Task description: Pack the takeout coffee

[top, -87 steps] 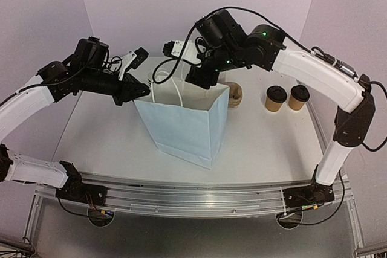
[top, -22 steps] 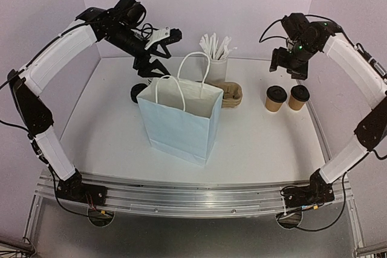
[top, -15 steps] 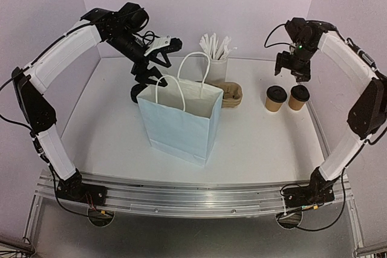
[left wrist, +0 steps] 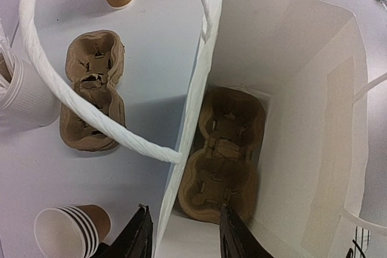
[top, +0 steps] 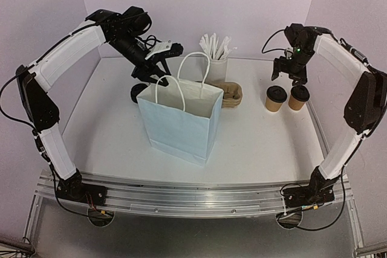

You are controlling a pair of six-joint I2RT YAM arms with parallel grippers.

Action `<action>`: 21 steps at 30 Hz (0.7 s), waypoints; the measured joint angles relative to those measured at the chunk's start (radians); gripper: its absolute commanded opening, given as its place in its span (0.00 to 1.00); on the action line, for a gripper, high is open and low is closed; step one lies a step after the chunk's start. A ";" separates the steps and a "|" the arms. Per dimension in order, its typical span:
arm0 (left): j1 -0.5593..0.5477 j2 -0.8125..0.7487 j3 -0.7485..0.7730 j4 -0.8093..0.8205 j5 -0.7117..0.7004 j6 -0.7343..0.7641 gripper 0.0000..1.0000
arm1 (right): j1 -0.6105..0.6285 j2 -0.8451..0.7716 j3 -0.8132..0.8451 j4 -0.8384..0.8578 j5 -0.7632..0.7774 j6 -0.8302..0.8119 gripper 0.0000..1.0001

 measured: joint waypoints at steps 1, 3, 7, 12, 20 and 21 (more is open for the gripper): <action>0.000 0.002 0.000 0.000 0.000 -0.001 0.37 | 0.000 0.000 -0.004 0.004 -0.001 -0.002 0.85; 0.001 0.009 0.004 0.001 0.000 -0.001 0.34 | 0.000 0.000 -0.008 0.011 -0.003 -0.005 0.84; 0.004 0.033 0.020 0.003 -0.004 0.003 0.26 | 0.000 0.000 -0.020 0.026 -0.006 -0.010 0.84; 0.004 0.073 0.039 0.005 -0.037 -0.002 0.01 | 0.000 0.000 -0.028 0.033 -0.009 -0.010 0.84; 0.003 0.073 0.040 0.036 -0.085 -0.079 0.00 | 0.000 0.000 -0.039 0.039 0.007 0.016 0.86; 0.002 0.061 0.025 0.050 -0.098 -0.101 0.00 | 0.000 0.001 -0.039 0.040 0.011 0.019 0.86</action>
